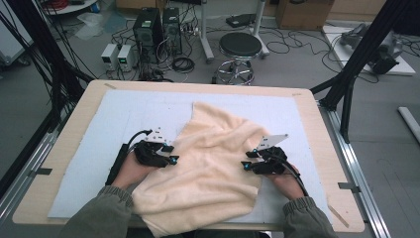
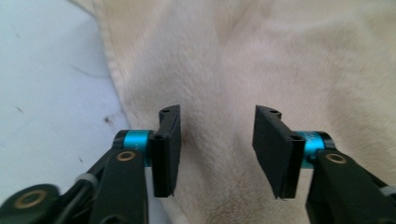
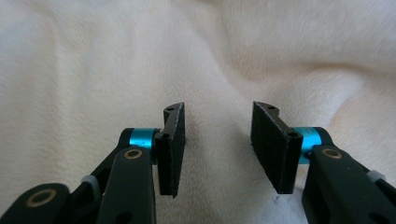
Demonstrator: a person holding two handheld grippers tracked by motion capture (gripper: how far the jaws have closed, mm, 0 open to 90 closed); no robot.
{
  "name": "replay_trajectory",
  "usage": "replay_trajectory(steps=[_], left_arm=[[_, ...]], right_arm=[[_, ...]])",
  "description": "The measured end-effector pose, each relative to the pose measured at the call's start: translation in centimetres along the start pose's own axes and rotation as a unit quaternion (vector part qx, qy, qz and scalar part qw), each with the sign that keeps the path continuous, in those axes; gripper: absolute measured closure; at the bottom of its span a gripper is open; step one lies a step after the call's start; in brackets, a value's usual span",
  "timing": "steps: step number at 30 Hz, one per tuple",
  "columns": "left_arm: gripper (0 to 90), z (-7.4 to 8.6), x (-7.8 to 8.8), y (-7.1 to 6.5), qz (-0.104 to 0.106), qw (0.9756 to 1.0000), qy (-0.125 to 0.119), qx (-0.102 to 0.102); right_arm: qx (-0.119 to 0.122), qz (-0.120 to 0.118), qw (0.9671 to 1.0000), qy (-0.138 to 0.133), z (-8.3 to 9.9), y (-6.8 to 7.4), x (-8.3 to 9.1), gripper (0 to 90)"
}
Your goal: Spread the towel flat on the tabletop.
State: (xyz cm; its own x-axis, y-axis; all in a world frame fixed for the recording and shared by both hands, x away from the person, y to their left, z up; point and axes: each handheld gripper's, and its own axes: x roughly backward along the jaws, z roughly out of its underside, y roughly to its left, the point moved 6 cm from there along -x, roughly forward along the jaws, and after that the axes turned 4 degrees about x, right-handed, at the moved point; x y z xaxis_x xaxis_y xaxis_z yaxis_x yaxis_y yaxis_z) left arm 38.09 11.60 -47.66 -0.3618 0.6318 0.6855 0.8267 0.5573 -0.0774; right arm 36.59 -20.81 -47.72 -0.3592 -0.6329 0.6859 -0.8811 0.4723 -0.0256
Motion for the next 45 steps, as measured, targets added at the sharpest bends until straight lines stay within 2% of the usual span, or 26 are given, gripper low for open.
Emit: replay_trajectory(steps=[2, 6, 10, 15, 17, 22, 28, 31, 35, 38, 40, 42, 45], left_arm=[[58.7, 0.0, -0.2, -0.2, -0.006, 1.0, -0.001, -0.006], [81.7, 0.0, 0.0, -0.1, -0.022, 0.9996, 0.007, -0.013], [84.6, 0.1, 0.4, -0.1, -0.031, 0.9994, 0.016, -0.003], [85.0, 0.7, 1.8, -0.3, -0.032, 0.9992, 0.022, 0.003], [85.1, 1.1, 2.8, -0.5, -0.034, 0.9993, 0.016, -0.002], [85.1, 2.8, 5.6, -1.4, -0.036, 0.9993, -0.007, 0.007], [85.1, 4.7, 9.1, -4.3, -0.033, 0.9991, -0.024, -0.008], [85.1, 5.5, 10.6, -6.1, -0.025, 0.9991, -0.032, -0.013], [85.1, 6.4, 11.8, -8.2, -0.01, 0.9992, -0.034, -0.017], [84.7, 6.6, 12.4, -9.5, 0.006, 0.9988, -0.038, -0.03], [81.3, 6.5, 12.7, -9.6, 0.013, 0.9981, -0.044, -0.041], [75.9, 6.0, 12.9, -8.9, 0.012, 0.9975, -0.054, -0.043], [64.6, 4.5, 12.8, -7.1, 0.008, 0.9961, -0.083, -0.03]], right_arm=[[0.004, 0.005, 1.0, 0.002, 0.0, 0.0, -0.2, 62.0], [0.008, 0.001, 0.9999, 0.006, -0.1, 0.2, -0.7, 70.6], [0.011, -0.002, 0.9999, 0.001, -0.4, 0.1, -0.9, 79.0], [0.019, -0.006, 0.9998, 0.001, -1.2, 0.6, -1.2, 82.9], [0.025, -0.015, 0.9996, -0.005, -1.7, 1.0, -1.4, 83.5], [0.038, -0.035, 0.9986, -0.014, -2.7, 2.5, -1.2, 84.2], [0.081, -0.064, 0.9943, -0.023, -3.7, 6.1, 0.5, 84.5], [0.091, -0.079, 0.992, -0.036, -3.8, 8.1, 2.0, 84.5], [0.106, -0.1, 0.9881, -0.049, -3.4, 10.5, 3.6, 84.6], [0.108, -0.119, 0.9853, -0.058, -3.1, 11.8, 4.7, 83.4], [0.106, -0.121, 0.9847, -0.065, -3.2, 12.1, 5.4, 77.9], [0.103, -0.114, 0.9852, -0.076, -3.4, 11.6, 6.2, 72.9], [0.086, -0.086, 0.9887, -0.088, -3.8, 9.7, 6.9, 68.1]])
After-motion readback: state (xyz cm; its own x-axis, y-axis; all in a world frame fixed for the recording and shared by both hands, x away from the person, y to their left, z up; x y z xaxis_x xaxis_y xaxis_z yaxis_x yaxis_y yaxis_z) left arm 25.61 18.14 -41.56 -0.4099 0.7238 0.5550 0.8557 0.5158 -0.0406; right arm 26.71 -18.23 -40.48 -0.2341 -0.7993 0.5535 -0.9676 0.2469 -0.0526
